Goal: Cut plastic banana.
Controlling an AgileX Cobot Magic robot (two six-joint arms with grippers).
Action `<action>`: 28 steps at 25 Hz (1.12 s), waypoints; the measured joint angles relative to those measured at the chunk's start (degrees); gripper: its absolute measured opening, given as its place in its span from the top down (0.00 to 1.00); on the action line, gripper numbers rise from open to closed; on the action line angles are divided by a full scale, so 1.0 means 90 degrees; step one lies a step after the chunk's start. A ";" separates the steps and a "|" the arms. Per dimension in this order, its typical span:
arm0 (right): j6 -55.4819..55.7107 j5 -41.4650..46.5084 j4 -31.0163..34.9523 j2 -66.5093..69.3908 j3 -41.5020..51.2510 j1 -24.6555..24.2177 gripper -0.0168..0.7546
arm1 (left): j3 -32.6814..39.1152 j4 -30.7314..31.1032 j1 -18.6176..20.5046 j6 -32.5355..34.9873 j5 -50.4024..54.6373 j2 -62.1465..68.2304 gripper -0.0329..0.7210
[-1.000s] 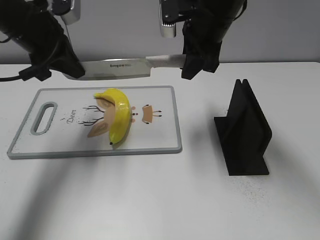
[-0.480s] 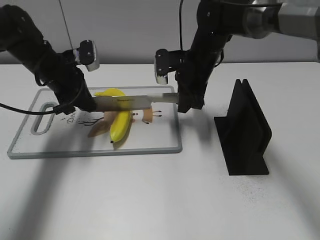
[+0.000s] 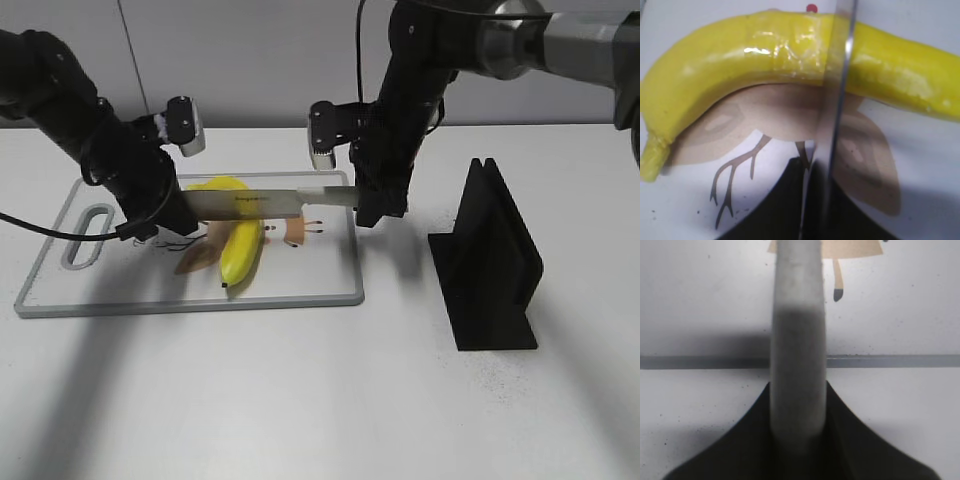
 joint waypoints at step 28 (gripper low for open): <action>0.0415 0.0676 0.0111 -0.0912 -0.0986 0.0026 0.77 | 0.0058 -0.0631 0.0012 -0.0173 0.0079 -0.2059 0.15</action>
